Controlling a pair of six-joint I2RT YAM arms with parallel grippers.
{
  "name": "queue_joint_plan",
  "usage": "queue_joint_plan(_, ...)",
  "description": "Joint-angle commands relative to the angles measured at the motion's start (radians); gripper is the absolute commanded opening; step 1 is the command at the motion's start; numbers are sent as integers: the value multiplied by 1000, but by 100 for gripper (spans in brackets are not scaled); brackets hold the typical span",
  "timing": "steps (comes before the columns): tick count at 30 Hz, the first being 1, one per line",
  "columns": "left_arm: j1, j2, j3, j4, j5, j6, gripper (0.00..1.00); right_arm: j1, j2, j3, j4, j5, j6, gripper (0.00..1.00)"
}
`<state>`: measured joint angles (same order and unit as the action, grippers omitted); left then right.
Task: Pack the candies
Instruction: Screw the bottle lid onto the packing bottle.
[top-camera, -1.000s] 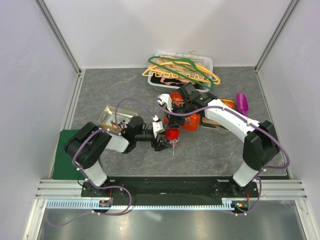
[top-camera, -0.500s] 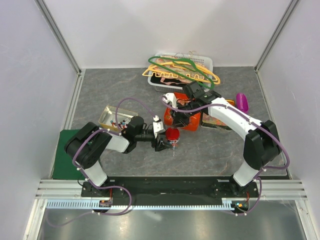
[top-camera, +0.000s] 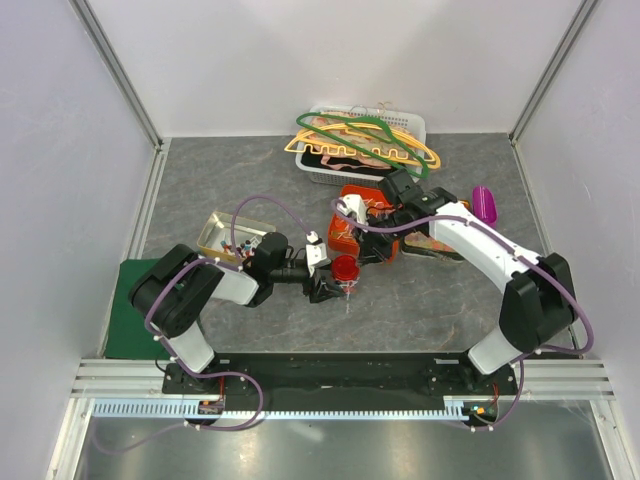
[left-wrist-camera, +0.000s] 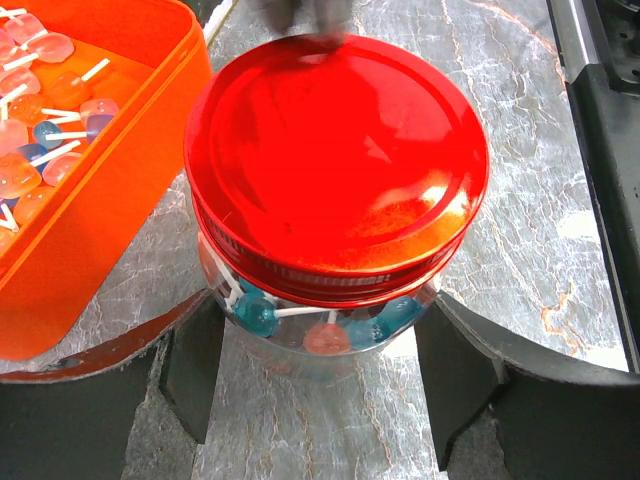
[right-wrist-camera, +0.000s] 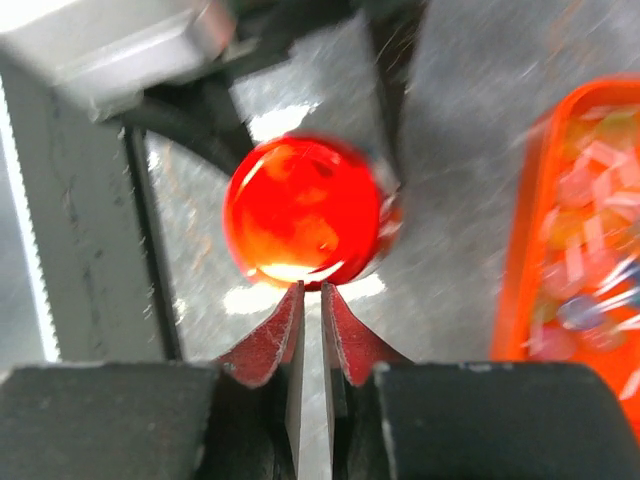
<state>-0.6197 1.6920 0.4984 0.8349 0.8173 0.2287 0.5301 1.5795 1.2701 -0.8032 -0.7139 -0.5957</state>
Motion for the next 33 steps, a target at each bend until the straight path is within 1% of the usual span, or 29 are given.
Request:
queue_joint_plan(1, 6, 11, 25, -17, -41, 12, 70, 16, -13, -54, -160, -5, -24, 17)
queue_joint_plan(5, 6, 12, 26, -17, -43, 12, 70, 15, -38, -75, -162, 5, -29, 18)
queue_joint_plan(9, 6, 11, 26, -17, -43, 12, 70, -4, -98, -61, -113, 33, 10, 21)
queue_joint_plan(12, 6, 12, 26, -19, -43, 15, 70, -21, -95, -20, -106, 36, 16, 31)
queue_joint_plan(13, 6, 11, 26, -19, -41, 14, 70, -30, -92, 1, -90, 31, 26, 39)
queue_joint_plan(15, 6, 12, 26, -19, -41, 14, 70, -36, -84, 17, -59, 25, 69, 46)
queue_joint_plan(16, 6, 12, 25, -19, -40, 15, 70, -38, -82, 21, -9, 27, 91, 48)
queue_joint_plan(19, 8, 11, 25, -17, -38, 15, 70, -38, -55, 28, 80, -5, 161, 48)
queue_joint_plan(20, 6, 12, 25, -19, -38, 15, 70, -38, -18, 37, 88, -19, 172, 48)
queue_joint_plan(26, 6, 12, 26, -19, -38, 14, 70, -38, 124, 132, 105, -88, 198, 48)
queue_joint_plan(30, 8, 12, 26, -19, -38, 15, 70, -36, 181, 189, 99, -127, 208, 48)
queue_joint_plan(33, 6, 12, 26, -19, -40, 15, 70, -35, 209, 199, 90, -147, 203, 48)
